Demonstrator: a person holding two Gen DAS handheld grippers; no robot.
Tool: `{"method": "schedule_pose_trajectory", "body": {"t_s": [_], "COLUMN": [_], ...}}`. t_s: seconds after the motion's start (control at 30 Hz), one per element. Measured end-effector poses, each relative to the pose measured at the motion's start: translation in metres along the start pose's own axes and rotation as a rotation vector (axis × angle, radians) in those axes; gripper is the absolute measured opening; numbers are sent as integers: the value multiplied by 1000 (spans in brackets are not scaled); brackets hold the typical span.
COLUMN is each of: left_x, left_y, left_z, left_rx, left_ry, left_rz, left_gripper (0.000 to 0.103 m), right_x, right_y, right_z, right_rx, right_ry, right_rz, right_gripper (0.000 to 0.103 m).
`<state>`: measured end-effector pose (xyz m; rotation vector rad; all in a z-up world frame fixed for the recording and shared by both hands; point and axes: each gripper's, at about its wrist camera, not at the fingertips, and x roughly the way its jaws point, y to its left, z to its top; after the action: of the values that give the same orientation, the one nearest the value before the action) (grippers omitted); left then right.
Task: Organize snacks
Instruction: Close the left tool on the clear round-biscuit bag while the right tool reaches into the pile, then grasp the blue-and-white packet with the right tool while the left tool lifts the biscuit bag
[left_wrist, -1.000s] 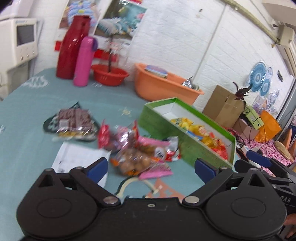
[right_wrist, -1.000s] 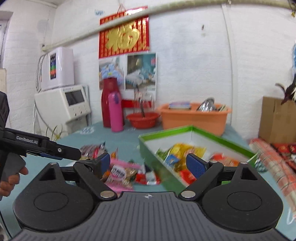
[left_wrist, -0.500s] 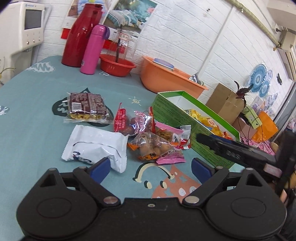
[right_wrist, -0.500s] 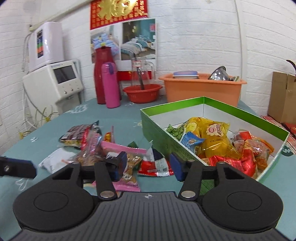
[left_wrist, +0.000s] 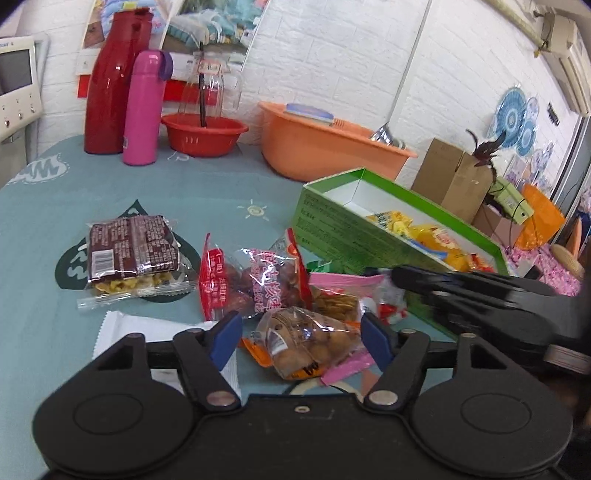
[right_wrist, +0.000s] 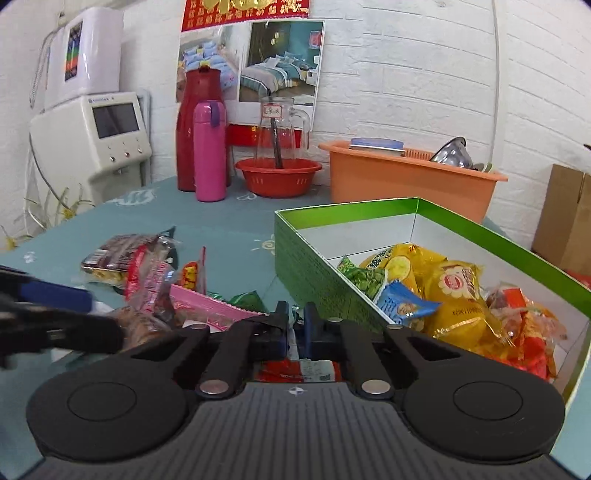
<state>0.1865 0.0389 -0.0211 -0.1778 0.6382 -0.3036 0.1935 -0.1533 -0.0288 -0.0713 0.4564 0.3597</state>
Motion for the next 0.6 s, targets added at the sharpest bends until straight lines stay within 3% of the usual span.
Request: {"method": "schedule_pose_trajectory", "body": {"t_s": [0.07, 0.17, 0.33, 0.43, 0.5, 0.57, 0.6], "left_x": [9, 5, -15, -31, -40, -46, -48], "left_y": [2, -2, -13, -17, -19, -19, -18], "left_z": [0, -2, -18, -32, -42, -50, -51], "left_rx": [-11, 9, 49, 38, 29, 1, -17], "left_ry": [16, 12, 23, 34, 50, 61, 60], "left_rz": [-12, -13, -9, -30, -39, -44, -43], "left_gripper": [89, 78, 75, 76, 76, 82, 99], "right_x": [-17, -43, -70, -72, -70, -69, -68], "right_y": [-3, -4, -2, -3, -6, -9, -9], "right_z": [-2, -7, -17, -22, -24, -26, -26], "right_rx": [31, 37, 35, 29, 45, 58, 59], "right_ry": [-17, -32, -25, -23, -14, -8, -5], "right_rz": [32, 67, 103, 78, 60, 60, 61], "right_gripper": [6, 6, 7, 18, 32, 39, 43]}}
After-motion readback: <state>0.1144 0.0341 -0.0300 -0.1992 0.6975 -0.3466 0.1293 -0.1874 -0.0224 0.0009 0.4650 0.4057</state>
